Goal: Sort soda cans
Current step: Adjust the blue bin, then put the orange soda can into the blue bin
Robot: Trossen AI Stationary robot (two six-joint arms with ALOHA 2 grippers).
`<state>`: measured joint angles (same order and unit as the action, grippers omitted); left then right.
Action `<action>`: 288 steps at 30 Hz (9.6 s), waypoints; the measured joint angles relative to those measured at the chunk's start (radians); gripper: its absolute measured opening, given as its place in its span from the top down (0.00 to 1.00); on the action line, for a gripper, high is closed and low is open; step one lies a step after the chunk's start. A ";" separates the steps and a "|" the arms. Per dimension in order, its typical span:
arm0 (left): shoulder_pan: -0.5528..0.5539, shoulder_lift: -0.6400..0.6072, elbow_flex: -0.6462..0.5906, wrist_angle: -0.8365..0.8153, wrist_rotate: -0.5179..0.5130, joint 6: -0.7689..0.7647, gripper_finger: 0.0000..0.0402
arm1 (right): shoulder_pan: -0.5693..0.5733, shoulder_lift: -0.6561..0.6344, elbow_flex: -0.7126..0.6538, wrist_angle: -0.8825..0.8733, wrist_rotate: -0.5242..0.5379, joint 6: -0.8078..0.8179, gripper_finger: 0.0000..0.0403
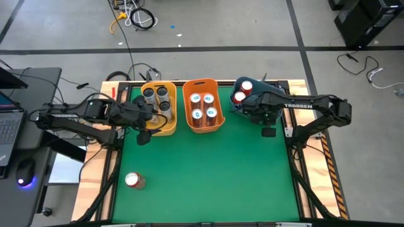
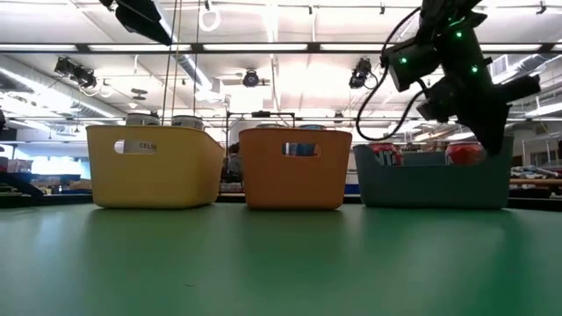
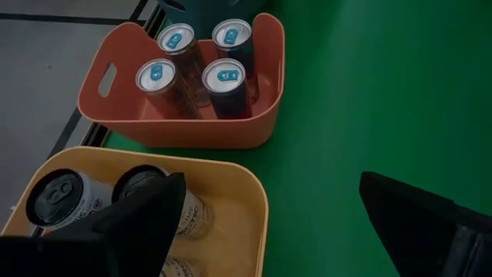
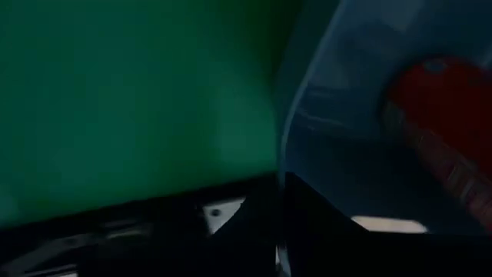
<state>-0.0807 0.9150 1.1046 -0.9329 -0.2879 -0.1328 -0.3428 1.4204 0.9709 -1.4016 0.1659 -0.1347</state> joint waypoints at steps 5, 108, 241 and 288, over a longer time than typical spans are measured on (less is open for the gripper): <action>0.000 0.000 0.000 0.000 0.000 -0.001 0.02 | 0.030 0.000 0.061 0.071 -0.091 0.006 0.98; -0.059 0.150 0.000 -0.020 0.089 0.113 1.00 | -0.036 -0.318 -0.219 0.690 -0.065 0.308 1.00; -0.693 0.436 0.168 -0.282 0.377 -1.126 0.64 | 0.532 -0.001 0.127 0.950 0.095 0.191 0.29; -0.740 0.539 0.167 -0.447 0.357 -1.339 0.09 | 0.591 0.000 0.125 0.967 0.099 0.255 0.31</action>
<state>-0.8204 1.4536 1.2716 -1.3803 0.0688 -1.4718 0.2478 1.4204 1.0962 -0.4351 0.2649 0.1207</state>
